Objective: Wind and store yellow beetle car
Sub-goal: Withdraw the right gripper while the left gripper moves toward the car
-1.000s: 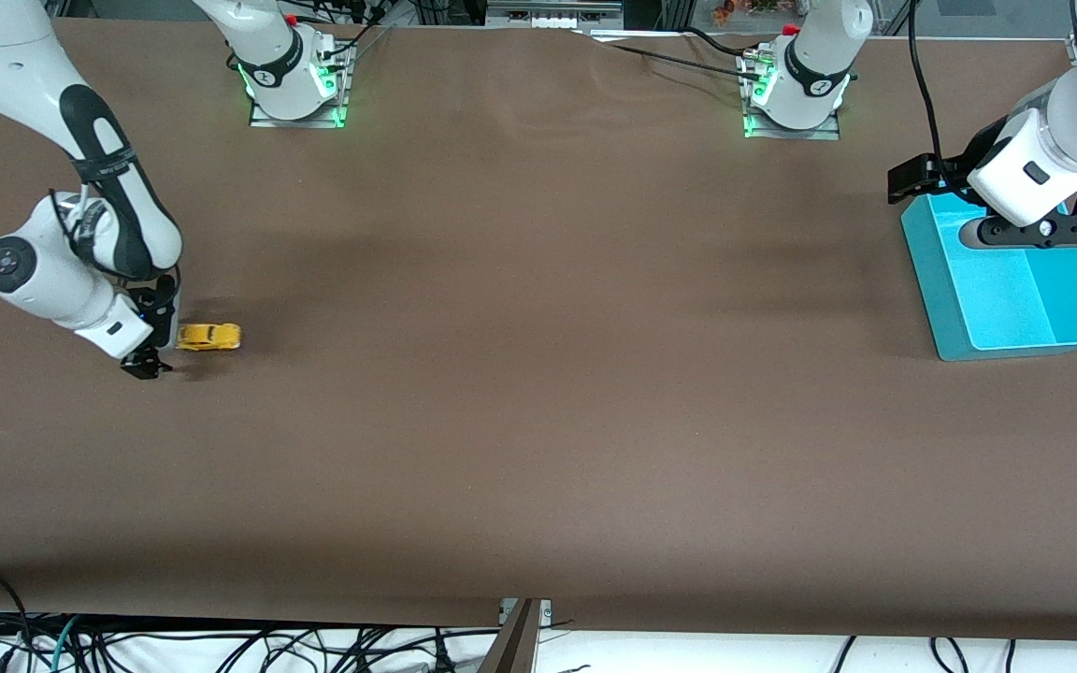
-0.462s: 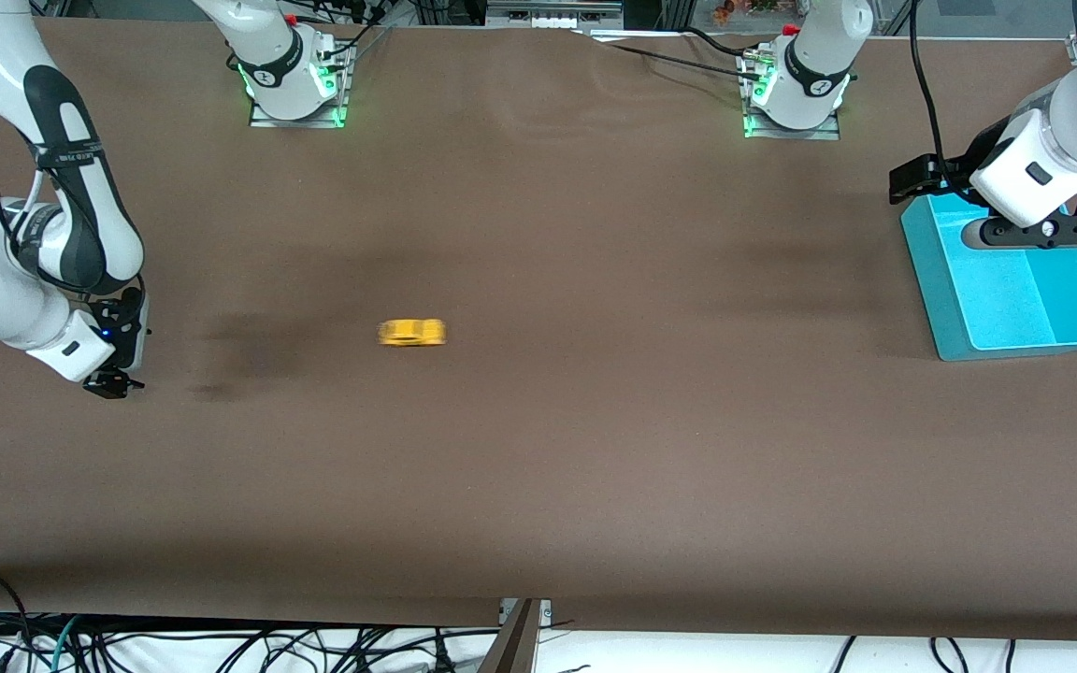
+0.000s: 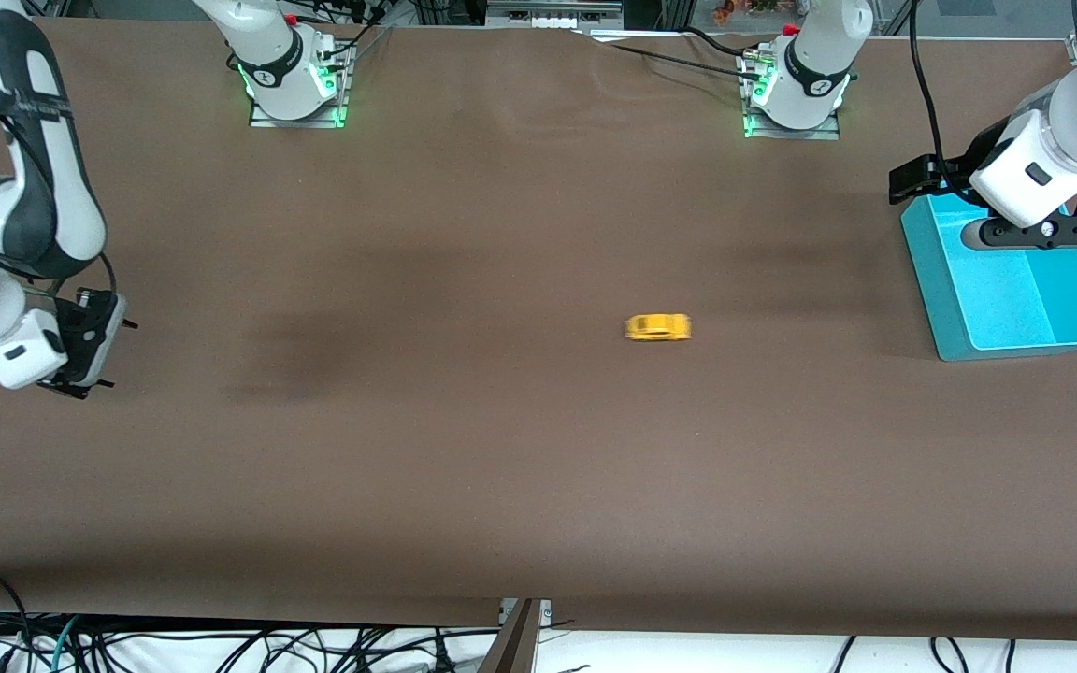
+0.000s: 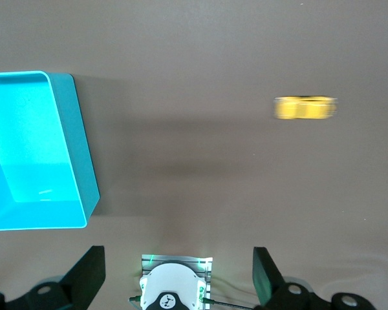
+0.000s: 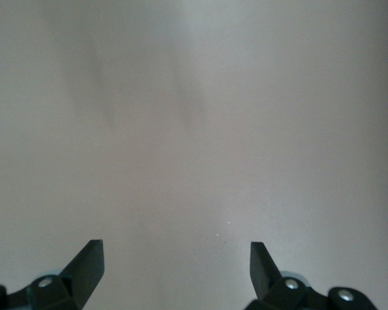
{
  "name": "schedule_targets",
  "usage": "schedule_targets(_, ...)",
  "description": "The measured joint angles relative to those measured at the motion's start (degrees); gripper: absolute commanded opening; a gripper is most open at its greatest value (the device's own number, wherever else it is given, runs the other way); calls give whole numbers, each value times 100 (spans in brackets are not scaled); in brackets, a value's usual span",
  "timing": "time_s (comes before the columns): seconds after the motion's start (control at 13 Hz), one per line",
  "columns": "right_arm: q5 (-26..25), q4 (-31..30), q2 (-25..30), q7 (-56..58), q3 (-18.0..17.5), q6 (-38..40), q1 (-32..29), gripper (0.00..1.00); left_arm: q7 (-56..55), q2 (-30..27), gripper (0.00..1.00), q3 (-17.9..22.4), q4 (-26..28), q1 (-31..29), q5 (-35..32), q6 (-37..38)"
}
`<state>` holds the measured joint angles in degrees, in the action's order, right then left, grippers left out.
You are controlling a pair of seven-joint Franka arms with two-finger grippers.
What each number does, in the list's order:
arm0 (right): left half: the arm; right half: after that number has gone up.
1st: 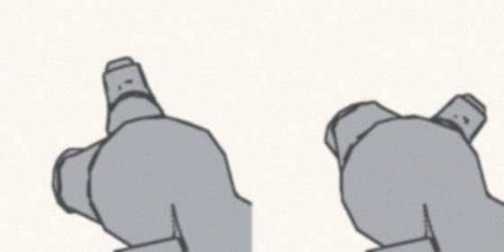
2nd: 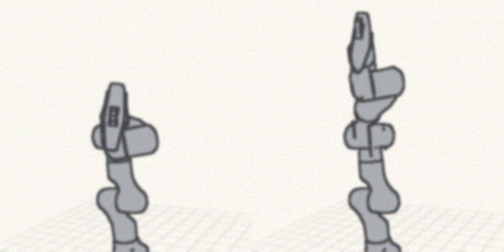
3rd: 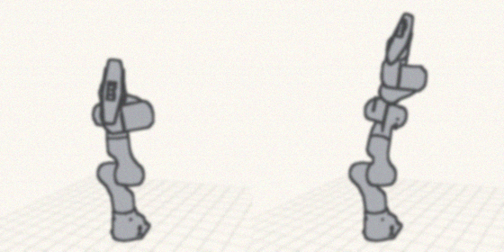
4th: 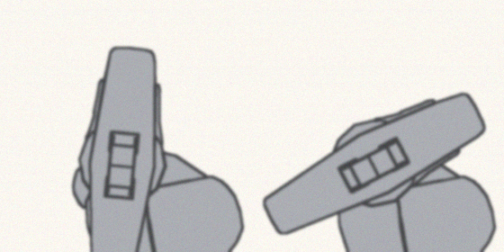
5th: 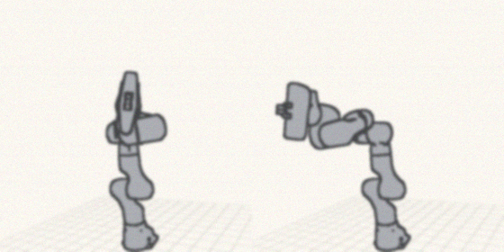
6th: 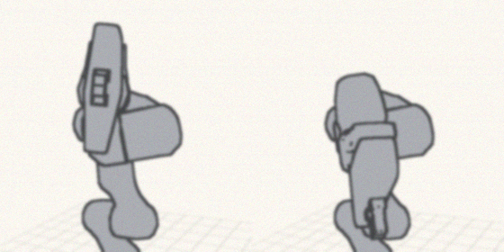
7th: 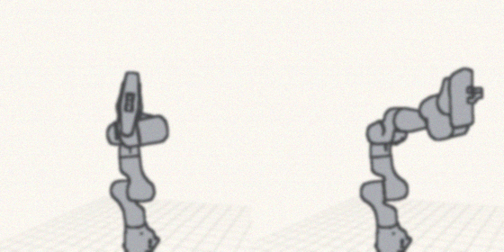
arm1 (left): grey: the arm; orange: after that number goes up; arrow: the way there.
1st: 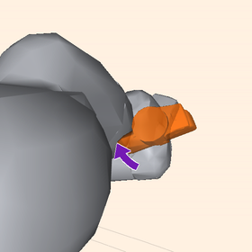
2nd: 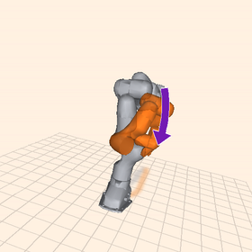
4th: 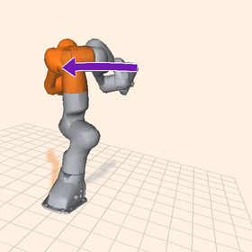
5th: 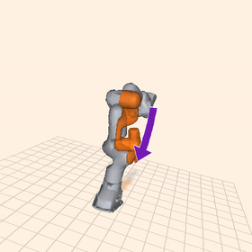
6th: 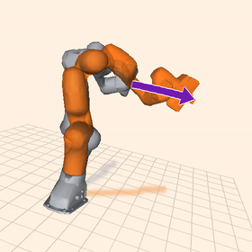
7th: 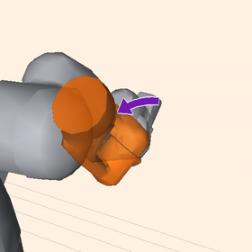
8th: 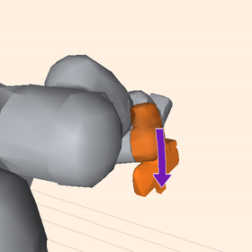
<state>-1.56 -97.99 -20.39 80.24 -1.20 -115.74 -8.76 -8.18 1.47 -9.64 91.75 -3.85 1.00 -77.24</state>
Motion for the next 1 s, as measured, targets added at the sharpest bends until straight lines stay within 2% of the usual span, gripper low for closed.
schedule_targets(0.31,1,1039,57,-2265,-337,1337,23,100,0,5,100,0,1,0,0,0)
schedule_targets(0.62,43,1475,56,-4412,-615,2095,43,100,0,43,100,0,2,-2,0,0)
schedule_targets(0.85,82,1833,68,-6516,-1176,2581,70,100,0,43,100,-1,0,-3,0,0)
schedule_targets(1.0,82,1919,80,-6971,-1345,2680,104,100,0,52,100,-9,0,-3,0,0)
